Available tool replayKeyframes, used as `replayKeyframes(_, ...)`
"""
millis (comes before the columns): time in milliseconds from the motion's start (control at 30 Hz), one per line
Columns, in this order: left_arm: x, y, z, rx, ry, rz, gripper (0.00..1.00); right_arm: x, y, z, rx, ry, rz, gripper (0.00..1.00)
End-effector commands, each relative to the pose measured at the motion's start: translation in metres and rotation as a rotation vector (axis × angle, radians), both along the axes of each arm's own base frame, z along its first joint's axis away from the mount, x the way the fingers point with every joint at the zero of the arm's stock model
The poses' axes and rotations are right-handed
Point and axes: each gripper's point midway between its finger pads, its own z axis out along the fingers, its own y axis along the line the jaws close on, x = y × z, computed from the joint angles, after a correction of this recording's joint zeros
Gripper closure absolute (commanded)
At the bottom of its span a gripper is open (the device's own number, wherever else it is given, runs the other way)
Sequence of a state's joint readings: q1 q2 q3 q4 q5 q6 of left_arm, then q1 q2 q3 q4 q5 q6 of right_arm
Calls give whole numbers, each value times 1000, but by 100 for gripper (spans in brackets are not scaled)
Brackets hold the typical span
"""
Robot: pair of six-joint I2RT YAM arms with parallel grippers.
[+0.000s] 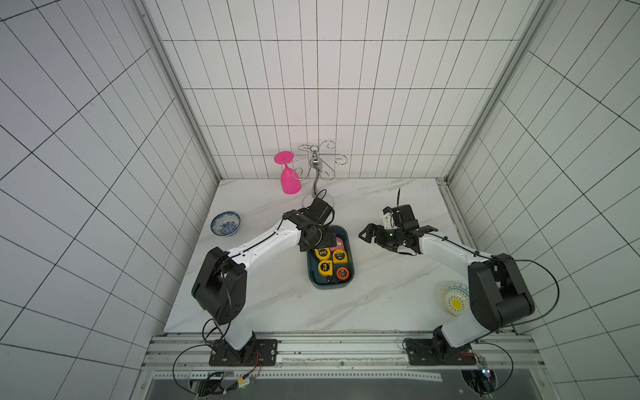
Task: Take the tape measure out of the storage box
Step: Move the storage box to the center of the board, then pick up the tape measure from the storage box.
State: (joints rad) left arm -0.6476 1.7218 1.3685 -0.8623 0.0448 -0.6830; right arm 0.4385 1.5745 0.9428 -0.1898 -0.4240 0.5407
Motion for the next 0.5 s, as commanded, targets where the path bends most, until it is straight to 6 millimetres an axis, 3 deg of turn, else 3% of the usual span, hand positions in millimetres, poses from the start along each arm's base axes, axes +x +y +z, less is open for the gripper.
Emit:
replayKeyframes(0, -1, -9, -4, 24, 34, -16, 18, -3, -7, 1, -24, -8, -1, 1)
replayKeyframes(300, 0, -3, -36, 126, 95, 28, 28, -3, -8, -4, -23, 9, -3, 1)
replayKeyframes(467, 0, 2, -49, 160, 115, 34, 29, -2, -8, -5, -19, 17, -3, 1)
